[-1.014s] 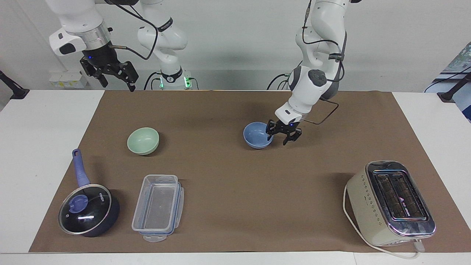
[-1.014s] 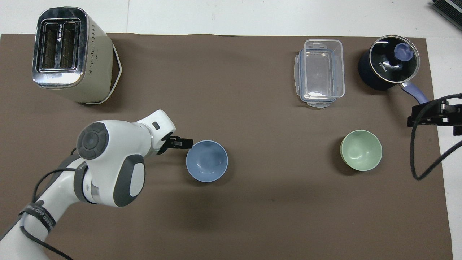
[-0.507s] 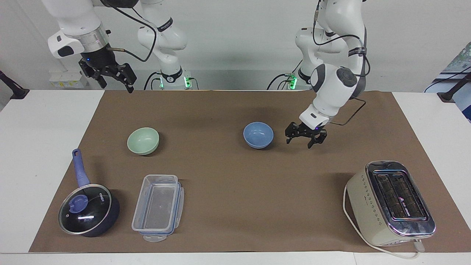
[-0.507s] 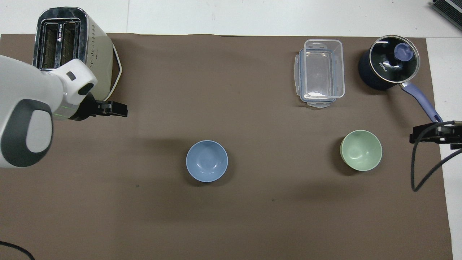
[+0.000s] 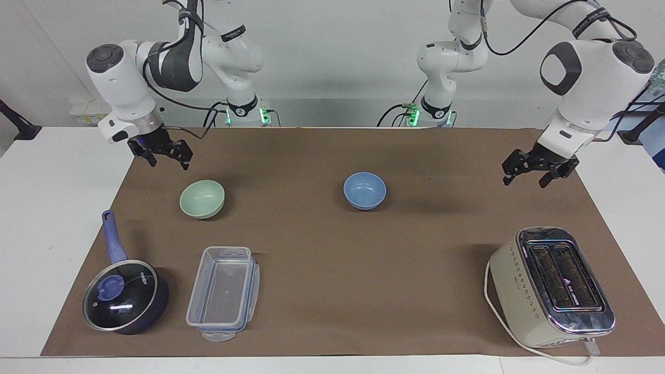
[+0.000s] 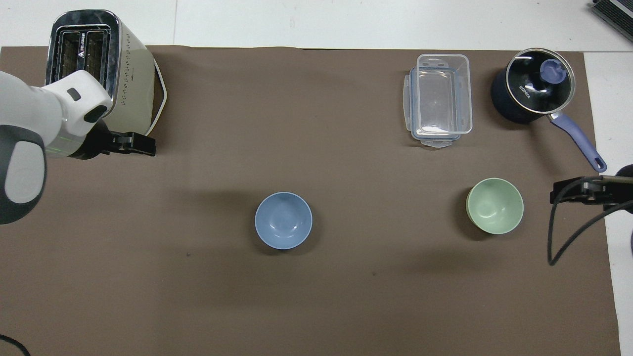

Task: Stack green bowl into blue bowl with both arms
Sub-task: 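Raise the left gripper away while the right gripper reaches the green bowl, then grasp the rim of the pale green bowl with the right gripper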

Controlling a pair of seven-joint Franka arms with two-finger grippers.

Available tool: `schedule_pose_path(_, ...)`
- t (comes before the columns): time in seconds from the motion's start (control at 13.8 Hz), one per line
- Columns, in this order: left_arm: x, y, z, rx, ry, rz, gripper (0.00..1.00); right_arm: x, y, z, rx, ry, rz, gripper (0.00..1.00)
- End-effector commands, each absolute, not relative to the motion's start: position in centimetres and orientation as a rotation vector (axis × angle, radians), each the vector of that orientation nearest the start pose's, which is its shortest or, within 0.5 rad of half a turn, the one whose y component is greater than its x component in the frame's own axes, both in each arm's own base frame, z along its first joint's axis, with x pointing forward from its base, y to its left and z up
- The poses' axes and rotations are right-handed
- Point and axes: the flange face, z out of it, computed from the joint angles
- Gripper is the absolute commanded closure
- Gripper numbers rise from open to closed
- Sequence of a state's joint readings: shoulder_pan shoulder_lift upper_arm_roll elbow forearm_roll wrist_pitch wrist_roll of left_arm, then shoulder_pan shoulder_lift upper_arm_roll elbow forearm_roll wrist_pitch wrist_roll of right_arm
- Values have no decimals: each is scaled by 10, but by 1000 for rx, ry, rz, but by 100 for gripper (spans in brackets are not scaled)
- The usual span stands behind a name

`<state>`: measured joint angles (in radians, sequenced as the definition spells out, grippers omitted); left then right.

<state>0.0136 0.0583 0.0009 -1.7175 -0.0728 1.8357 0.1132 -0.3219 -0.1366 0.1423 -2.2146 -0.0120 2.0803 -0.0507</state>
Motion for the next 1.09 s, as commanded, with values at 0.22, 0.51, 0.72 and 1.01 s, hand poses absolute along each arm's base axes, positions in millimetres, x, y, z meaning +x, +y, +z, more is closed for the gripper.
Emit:
schedule_pose_path(0.22, 583, -27, 598, -3195, 38, -45, 0, 500, -108, 348, -3137, 203, -7, 0)
schedule_pose_path(0.51, 569, -38, 614, -3188, 34, 27, 0, 500, -107, 334, -3131, 200, 25, 19)
schedule_pose_path(0.72, 564, -38, 648, -3166, 51, -25, 0, 496, -107, 324, -3127, 198, 58, 41)
schedule_pose_path(1.01, 558, -32, 645, -3171, 27, -3, 0, 496, -106, 323, -3127, 197, 66, 82)
